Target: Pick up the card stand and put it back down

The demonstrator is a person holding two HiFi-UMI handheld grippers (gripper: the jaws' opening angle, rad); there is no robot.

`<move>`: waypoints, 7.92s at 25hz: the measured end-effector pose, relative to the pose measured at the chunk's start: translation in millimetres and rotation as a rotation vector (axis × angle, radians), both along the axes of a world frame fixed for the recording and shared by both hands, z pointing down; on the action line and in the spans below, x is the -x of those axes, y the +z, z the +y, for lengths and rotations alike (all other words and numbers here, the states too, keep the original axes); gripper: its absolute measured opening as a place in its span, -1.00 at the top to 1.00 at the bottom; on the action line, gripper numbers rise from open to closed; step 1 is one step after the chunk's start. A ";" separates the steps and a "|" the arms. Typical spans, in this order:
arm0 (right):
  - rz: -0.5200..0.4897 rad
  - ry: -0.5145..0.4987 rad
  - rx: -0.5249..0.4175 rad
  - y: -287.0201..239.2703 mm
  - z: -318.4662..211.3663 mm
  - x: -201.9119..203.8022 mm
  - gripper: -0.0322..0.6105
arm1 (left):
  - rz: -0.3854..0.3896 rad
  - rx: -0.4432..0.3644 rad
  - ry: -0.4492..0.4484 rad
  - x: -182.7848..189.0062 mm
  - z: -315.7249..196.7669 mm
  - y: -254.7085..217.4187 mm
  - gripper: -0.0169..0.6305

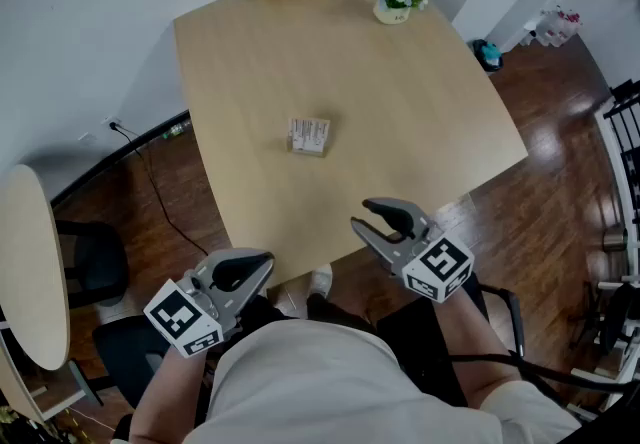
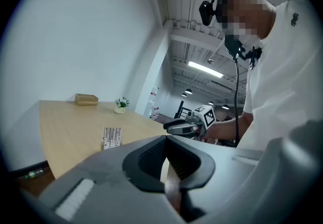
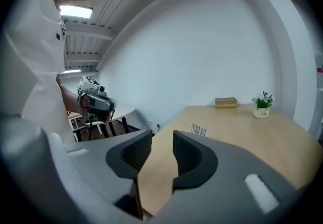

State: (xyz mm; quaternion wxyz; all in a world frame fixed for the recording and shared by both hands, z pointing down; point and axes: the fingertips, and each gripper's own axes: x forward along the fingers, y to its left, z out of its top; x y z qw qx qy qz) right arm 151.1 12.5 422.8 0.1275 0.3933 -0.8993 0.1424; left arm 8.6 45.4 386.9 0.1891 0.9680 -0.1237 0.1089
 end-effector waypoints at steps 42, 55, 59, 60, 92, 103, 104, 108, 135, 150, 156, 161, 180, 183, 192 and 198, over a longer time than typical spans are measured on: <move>0.049 -0.201 0.160 109.7 -214.6 8.0 0.84 | 0.007 0.125 -0.108 81.3 -60.7 12.7 0.93; 0.056 -0.173 0.097 69.7 -212.7 6.5 0.84 | 0.023 0.114 -0.085 85.8 -53.1 13.4 0.94; 0.058 -0.151 0.075 55.7 -211.7 3.2 0.84 | 0.025 0.103 -0.068 86.7 -52.5 12.8 0.93; 0.056 -0.146 0.070 51.7 -211.3 3.1 0.84 | 0.026 0.101 -0.064 87.4 -52.3 12.5 0.93; 0.116 0.030 0.009 -59.9 -57.4 -16.5 0.84 | 0.063 0.001 0.152 90.3 -41.0 -8.4 0.94; 0.088 0.119 0.030 -64.9 9.0 -10.2 0.84 | 0.062 -0.047 0.232 72.8 -43.9 -13.0 0.94; 0.086 0.123 0.031 -64.7 12.4 -9.5 0.84 | 0.065 -0.049 0.238 72.3 -42.9 -13.8 0.94; 0.081 0.136 0.031 -64.4 18.3 -9.1 0.84 | 0.079 -0.046 0.242 72.0 -43.0 -16.4 0.94; 0.083 -0.030 0.024 -46.2 -81.8 -9.3 0.84 | 0.047 -0.016 0.053 86.4 -41.6 -14.2 0.93; 0.083 -0.148 0.048 -9.2 -159.1 3.2 0.84 | 0.027 0.002 -0.118 92.1 -27.2 -8.4 0.94; 0.093 -0.169 0.058 7.6 -179.5 7.6 0.84 | 0.021 0.018 -0.177 98.8 -18.8 -2.9 0.94; 0.097 -0.182 0.067 22.2 -193.8 9.0 0.84 | 0.010 0.031 -0.205 99.7 -16.7 -0.9 0.93; 0.116 -0.208 0.088 58.7 -213.5 5.0 0.84 | -0.002 0.071 -0.234 101.5 -20.4 10.3 0.93; 0.113 -0.212 0.090 59.5 -214.4 5.7 0.84 | -0.003 0.074 -0.235 100.7 -22.9 10.9 0.93; 0.141 -0.235 0.087 70.3 -211.9 11.3 0.84 | -0.002 0.077 -0.234 97.0 -26.8 11.8 0.93; 0.148 -0.246 0.089 86.2 -208.5 13.6 0.84 | -0.008 0.081 -0.239 96.7 -26.2 12.2 0.93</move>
